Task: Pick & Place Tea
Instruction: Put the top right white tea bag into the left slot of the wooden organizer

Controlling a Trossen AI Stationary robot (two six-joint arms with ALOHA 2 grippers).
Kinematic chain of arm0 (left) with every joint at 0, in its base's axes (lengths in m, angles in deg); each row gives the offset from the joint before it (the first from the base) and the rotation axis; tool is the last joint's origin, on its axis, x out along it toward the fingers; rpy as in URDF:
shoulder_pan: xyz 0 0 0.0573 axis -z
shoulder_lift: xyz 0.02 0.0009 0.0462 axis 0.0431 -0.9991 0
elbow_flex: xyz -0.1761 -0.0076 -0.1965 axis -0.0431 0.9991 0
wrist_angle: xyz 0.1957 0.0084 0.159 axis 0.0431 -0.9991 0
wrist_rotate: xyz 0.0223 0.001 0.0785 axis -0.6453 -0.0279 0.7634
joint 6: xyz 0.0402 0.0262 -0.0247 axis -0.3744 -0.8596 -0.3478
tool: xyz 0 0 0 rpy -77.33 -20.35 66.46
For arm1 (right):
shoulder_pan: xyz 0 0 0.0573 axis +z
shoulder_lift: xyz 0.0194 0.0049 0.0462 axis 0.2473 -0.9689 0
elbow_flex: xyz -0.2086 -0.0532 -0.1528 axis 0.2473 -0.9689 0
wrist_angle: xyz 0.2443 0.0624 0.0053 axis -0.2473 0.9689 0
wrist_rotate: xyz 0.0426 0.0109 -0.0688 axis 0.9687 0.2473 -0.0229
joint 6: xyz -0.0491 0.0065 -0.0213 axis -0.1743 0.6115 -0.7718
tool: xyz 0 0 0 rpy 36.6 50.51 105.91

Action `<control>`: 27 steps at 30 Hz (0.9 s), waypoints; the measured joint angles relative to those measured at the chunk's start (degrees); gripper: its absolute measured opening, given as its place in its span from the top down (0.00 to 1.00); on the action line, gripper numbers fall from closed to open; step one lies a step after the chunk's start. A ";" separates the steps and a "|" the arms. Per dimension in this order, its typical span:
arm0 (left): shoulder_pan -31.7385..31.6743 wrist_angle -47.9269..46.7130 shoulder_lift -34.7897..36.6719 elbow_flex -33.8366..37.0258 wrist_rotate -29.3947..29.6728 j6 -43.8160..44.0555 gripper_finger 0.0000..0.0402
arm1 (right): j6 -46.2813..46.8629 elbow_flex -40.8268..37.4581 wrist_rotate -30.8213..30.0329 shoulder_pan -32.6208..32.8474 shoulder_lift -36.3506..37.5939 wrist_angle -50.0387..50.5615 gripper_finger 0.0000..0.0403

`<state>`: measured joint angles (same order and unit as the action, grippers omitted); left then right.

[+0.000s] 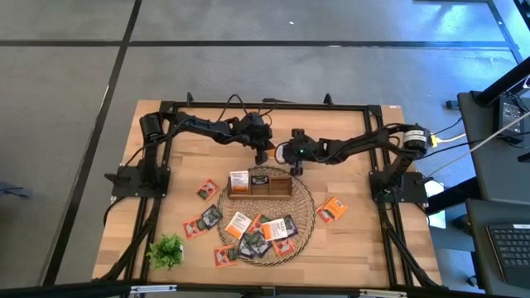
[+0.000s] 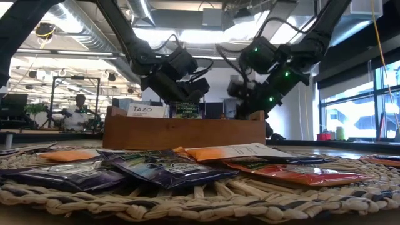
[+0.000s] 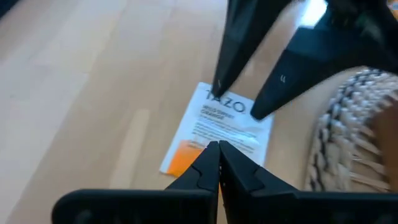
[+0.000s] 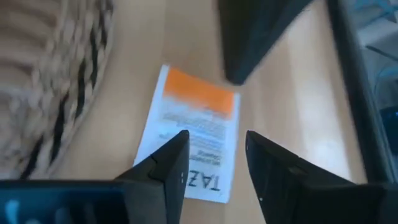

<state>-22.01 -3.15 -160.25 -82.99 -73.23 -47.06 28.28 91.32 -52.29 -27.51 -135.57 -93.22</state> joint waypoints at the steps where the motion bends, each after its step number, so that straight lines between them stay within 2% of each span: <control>1: -0.19 -0.02 0.00 0.00 -0.81 -0.01 1.00 | 1.35 0.02 -0.01 0.00 1.00 -0.09 0.60; 6: -0.42 -0.17 0.00 0.00 -3.11 -0.04 1.00 | 10.28 0.11 0.57 -0.41 7.12 4.48 0.60; 12: -0.01 -0.14 -1.40 0.00 -3.60 -0.30 1.00 | 40.46 0.11 2.69 -2.25 11.45 14.45 0.60; 16: 0.02 -0.16 -3.58 -0.21 -5.14 0.51 1.00 | 54.93 0.11 7.00 -2.94 11.13 16.80 0.60; 21: -0.01 -0.84 -4.28 -0.65 -5.12 1.44 1.00 | 62.86 0.17 11.62 -2.95 8.73 14.19 0.60; 27: 0.04 -3.57 -4.08 -0.81 -3.49 1.42 1.00 | 68.16 0.15 12.06 -4.52 3.66 12.52 0.60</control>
<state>-21.97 -6.72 -164.33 -83.80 -76.73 -45.63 96.44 91.47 -40.23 -32.03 -131.90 -80.70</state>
